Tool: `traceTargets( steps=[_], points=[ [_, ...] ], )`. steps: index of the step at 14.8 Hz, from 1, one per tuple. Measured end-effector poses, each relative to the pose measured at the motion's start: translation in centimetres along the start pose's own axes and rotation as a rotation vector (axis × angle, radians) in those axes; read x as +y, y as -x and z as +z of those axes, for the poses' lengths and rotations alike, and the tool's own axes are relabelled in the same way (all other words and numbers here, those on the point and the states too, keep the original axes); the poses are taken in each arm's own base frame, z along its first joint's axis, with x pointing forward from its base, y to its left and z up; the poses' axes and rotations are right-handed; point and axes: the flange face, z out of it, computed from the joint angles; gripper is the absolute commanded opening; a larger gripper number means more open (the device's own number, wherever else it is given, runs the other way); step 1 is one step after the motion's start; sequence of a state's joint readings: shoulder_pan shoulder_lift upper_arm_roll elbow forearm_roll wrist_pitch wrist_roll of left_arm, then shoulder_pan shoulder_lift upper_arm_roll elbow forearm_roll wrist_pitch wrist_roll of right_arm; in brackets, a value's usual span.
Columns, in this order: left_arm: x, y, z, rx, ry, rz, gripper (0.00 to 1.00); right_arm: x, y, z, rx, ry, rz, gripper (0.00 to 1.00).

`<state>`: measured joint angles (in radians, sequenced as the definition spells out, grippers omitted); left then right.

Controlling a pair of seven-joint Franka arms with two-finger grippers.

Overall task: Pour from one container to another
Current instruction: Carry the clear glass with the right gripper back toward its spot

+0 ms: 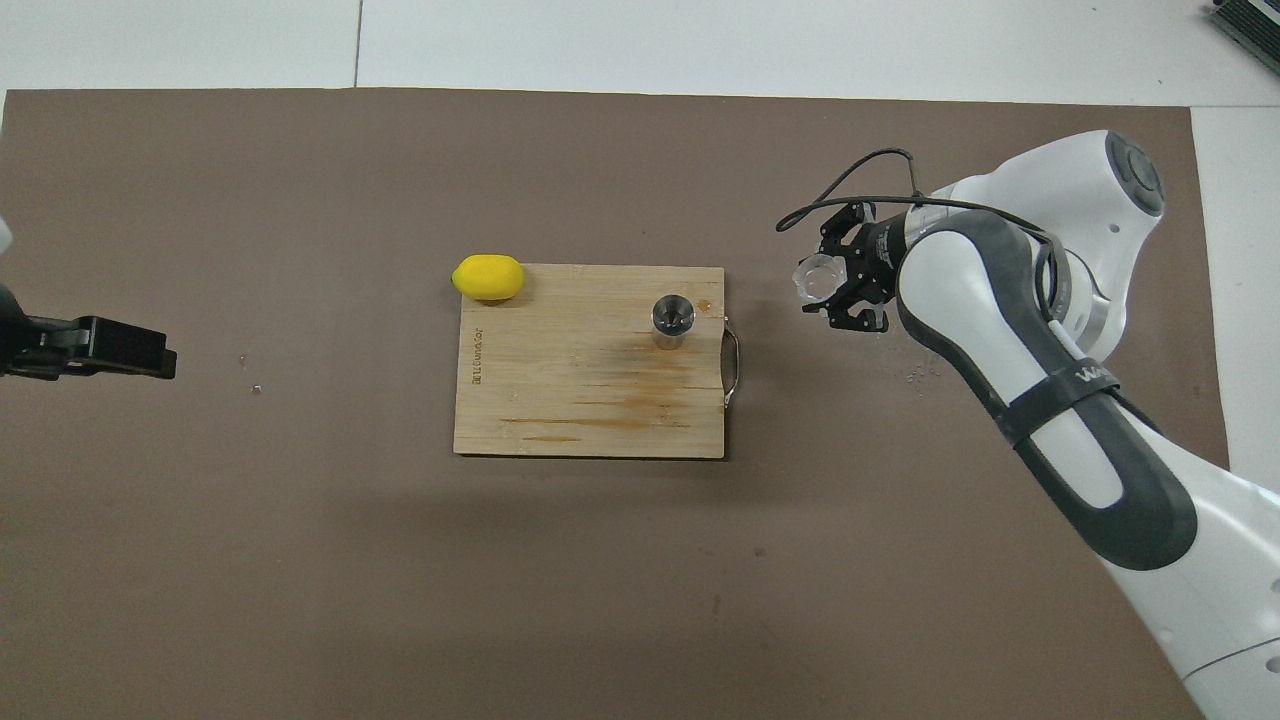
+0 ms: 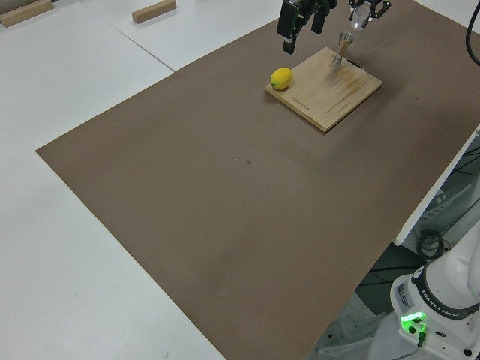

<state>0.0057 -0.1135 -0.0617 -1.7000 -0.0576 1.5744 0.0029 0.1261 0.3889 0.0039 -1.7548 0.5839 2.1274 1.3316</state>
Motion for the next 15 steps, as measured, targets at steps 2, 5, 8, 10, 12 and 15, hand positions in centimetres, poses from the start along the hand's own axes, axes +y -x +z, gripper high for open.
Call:
traceTargets(
  steps=[2,5,8,10,12,15],
  points=[
    [0.0,0.0,0.0,0.000,0.000,0.000,1.00,1.4,-3.1,-0.2,-0.053,-0.003,-0.005,0.00],
    [0.0,0.0,0.0,0.000,0.000,0.000,1.00,3.0,-7.2,-0.6,-0.107,-0.021,0.007,0.00],
    [0.0,0.0,0.0,0.000,0.000,0.000,1.00,3.8,-9.8,-0.8,-0.110,-0.022,-0.005,0.00],
    [0.0,0.0,0.0,0.000,0.000,0.000,1.00,4.5,-12.0,-0.8,-0.134,-0.025,-0.031,0.00],
    [0.0,0.0,0.0,0.000,0.000,0.000,1.00,5.3,-14.7,-0.7,-0.161,-0.024,-0.060,0.00],
    [0.0,0.0,0.0,0.000,0.000,0.000,1.00,6.3,-18.3,-0.6,-0.177,-0.021,-0.063,0.00]
  ],
)
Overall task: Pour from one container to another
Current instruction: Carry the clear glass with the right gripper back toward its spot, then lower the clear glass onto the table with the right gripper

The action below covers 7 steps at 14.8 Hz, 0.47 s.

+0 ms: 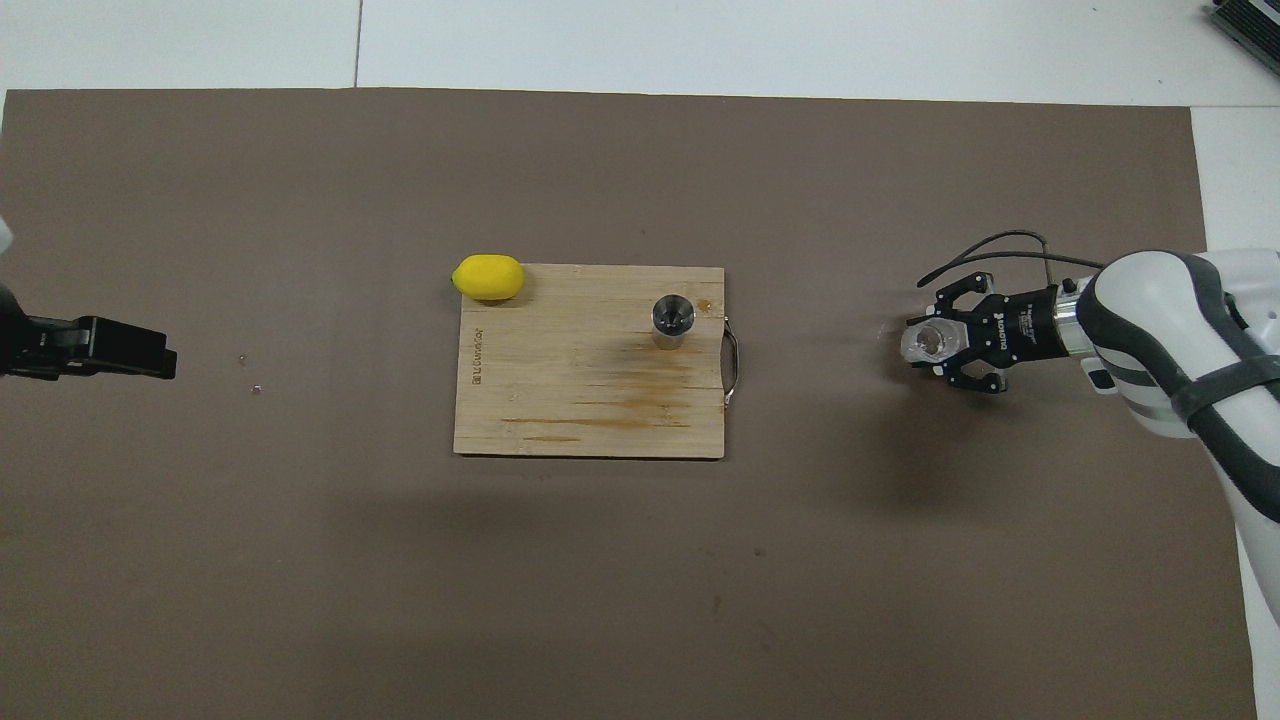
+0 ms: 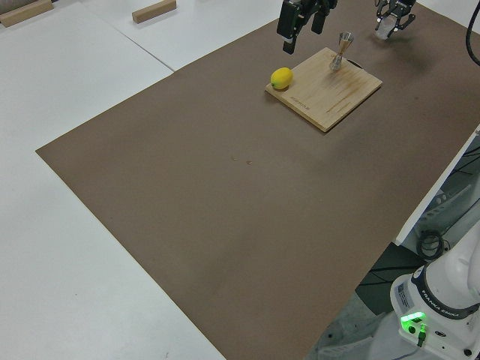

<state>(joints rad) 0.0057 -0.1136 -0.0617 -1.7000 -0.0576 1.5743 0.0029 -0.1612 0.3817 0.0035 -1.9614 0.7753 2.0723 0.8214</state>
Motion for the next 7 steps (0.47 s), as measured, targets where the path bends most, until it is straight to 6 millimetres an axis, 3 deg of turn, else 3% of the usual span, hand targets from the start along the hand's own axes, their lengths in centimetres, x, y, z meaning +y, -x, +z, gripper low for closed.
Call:
traceTargets(
  steps=[7],
  points=[
    [0.0,0.0,0.0,0.000,0.000,0.000,1.00,1.1,-2.9,-1.2,-0.008,-0.022,0.045,0.00]
  ],
)
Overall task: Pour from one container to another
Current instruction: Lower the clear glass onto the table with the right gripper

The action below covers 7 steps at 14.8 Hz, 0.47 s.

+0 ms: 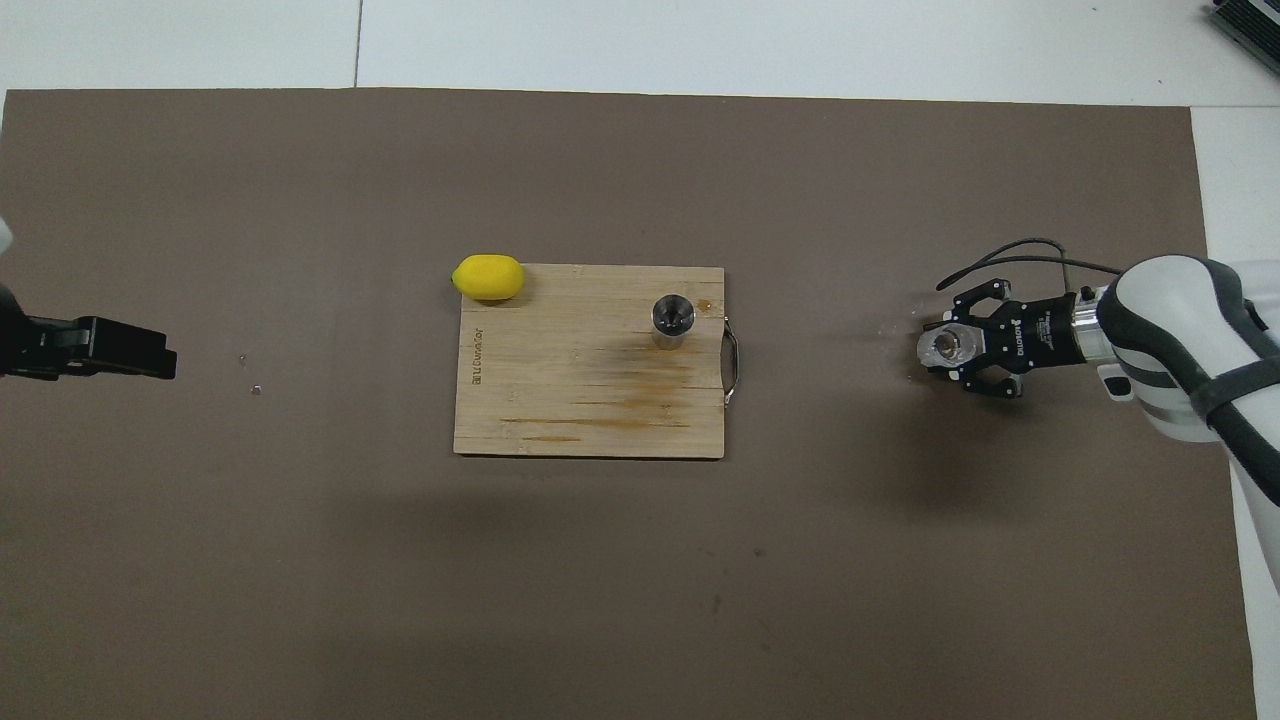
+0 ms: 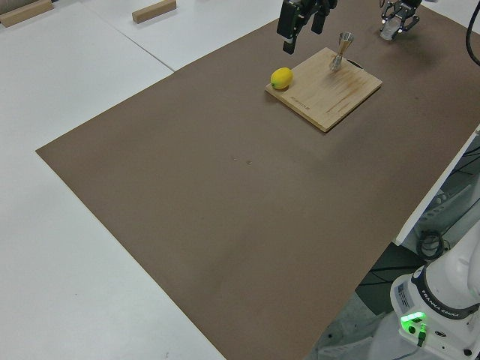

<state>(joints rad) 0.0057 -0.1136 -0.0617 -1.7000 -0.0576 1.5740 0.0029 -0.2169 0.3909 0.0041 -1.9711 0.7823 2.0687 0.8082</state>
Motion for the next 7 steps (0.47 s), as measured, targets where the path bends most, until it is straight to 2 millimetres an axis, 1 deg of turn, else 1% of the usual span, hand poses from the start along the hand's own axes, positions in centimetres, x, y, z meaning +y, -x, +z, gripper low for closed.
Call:
traceTargets(
  steps=[3,4,5,7],
  points=[
    [0.0,0.0,0.0,0.000,0.000,0.000,1.00,0.6,-1.8,-1.4,0.000,-0.022,0.031,0.00],
    [0.0,0.0,0.0,0.000,0.000,0.000,1.00,0.8,-2.3,-1.9,-0.001,-0.029,0.038,0.06],
    [0.0,0.0,0.0,0.000,0.000,0.000,1.00,0.9,-2.8,-2.3,-0.002,-0.033,0.037,0.34],
    [0.0,0.0,0.0,0.000,0.000,0.000,1.00,1.0,-3.0,-2.5,-0.002,-0.037,0.036,0.76]
  ],
)
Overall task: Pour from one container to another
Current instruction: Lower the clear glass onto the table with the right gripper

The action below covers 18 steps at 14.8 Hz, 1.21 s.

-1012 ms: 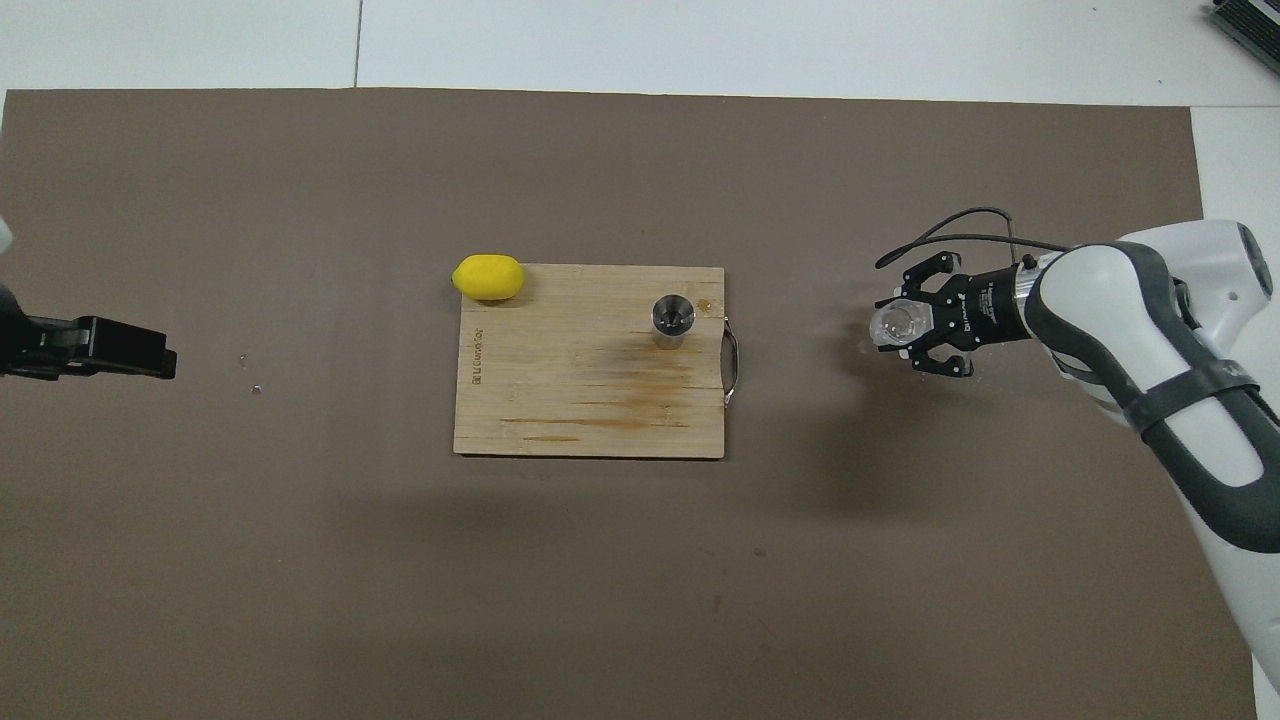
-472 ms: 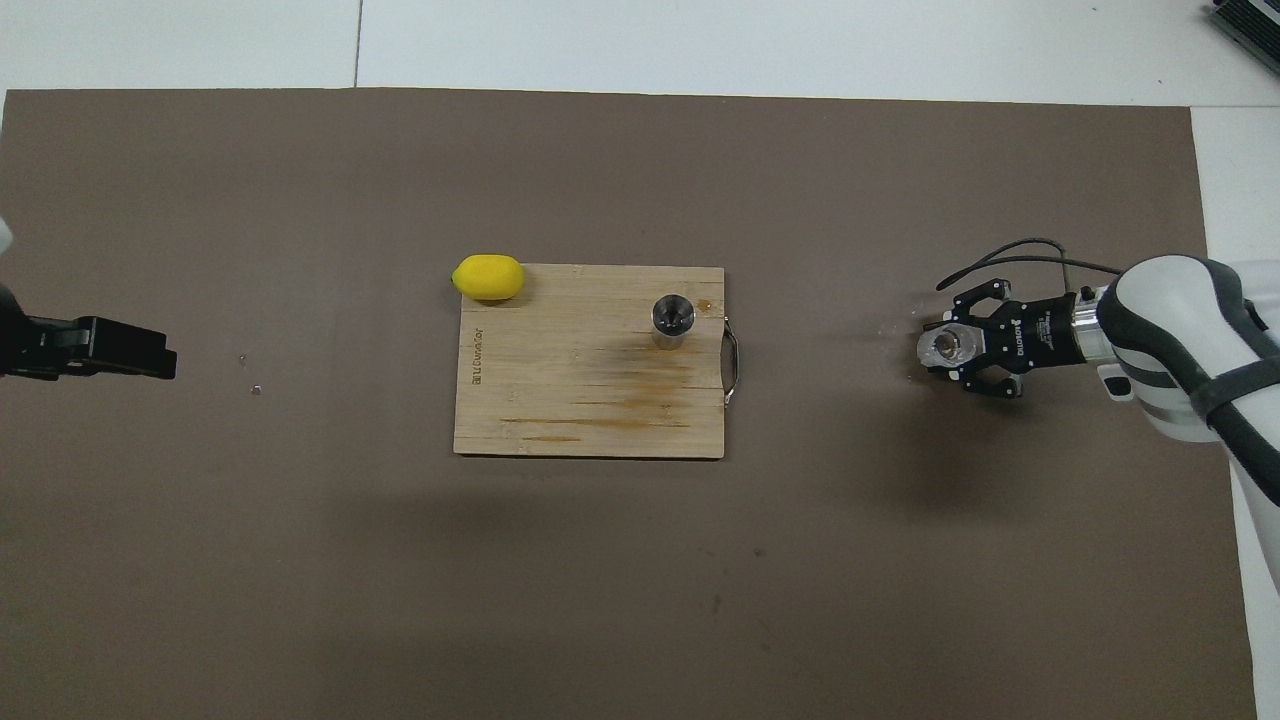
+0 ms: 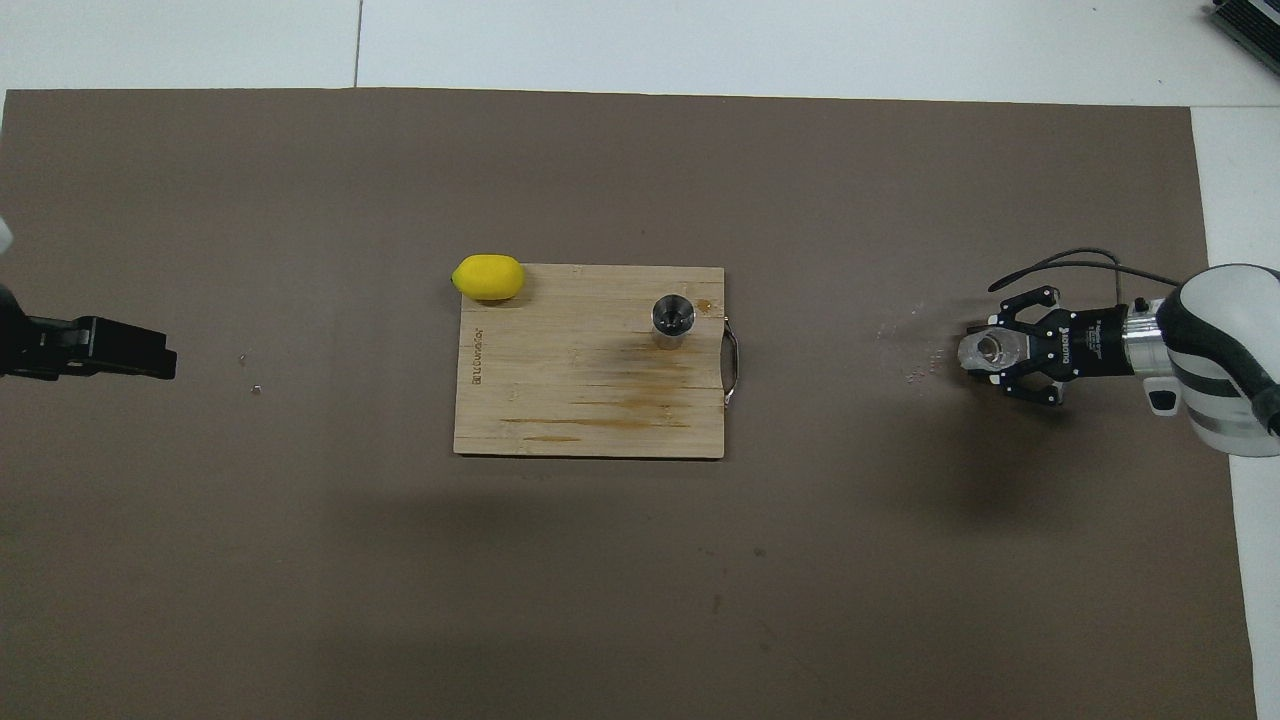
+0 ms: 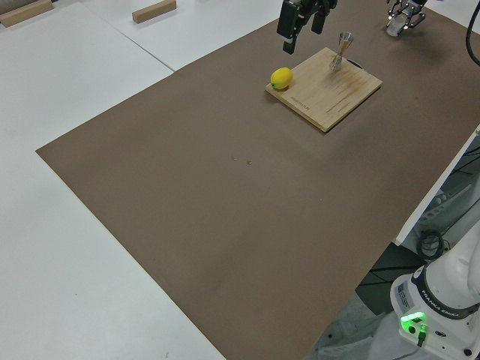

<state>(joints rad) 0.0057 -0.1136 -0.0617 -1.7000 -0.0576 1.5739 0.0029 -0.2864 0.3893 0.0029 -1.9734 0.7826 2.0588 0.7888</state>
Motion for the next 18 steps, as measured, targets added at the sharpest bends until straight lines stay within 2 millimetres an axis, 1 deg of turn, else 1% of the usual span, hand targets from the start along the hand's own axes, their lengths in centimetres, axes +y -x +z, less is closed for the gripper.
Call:
traceTargets(
  steps=[1,3,4,8,10,11,12,15,17,18],
  points=[
    [0.0,0.0,0.0,0.000,0.000,0.000,1.00,0.0,0.1,-0.1,0.001,-0.001,-0.002,0.99],
    [0.0,0.0,0.0,0.000,0.000,0.000,1.00,-0.1,0.5,-0.8,0.020,0.001,-0.023,1.00],
    [0.0,0.0,0.0,0.000,0.000,0.000,1.00,-0.3,1.2,-1.6,0.035,-0.002,-0.044,1.00],
    [0.0,0.0,0.0,0.000,0.000,0.000,1.00,-0.8,5.6,-6.1,0.134,-0.010,-0.171,1.00],
    [0.0,0.0,0.0,0.000,0.000,0.000,1.00,-0.9,8.3,-7.2,0.188,0.021,-0.260,1.00],
    [0.0,0.0,0.0,0.000,0.000,0.000,1.00,-0.9,9.9,-7.1,0.222,0.055,-0.336,1.00],
    [0.0,0.0,0.0,0.000,0.000,0.000,1.00,-1.0,11.6,-6.7,0.256,0.099,-0.439,1.00],
    [0.0,0.0,0.0,0.000,0.000,0.000,1.00,-0.8,17.2,-3.8,0.332,0.293,-0.794,1.00],
    [0.0,0.0,0.0,0.000,0.000,0.000,1.00,-0.5,20.4,-2.5,0.385,0.380,-0.946,1.00],
    [0.0,0.0,0.0,0.000,0.000,0.000,1.00,-0.4,21.5,-2.6,0.421,0.409,-0.996,1.00]
  ],
)
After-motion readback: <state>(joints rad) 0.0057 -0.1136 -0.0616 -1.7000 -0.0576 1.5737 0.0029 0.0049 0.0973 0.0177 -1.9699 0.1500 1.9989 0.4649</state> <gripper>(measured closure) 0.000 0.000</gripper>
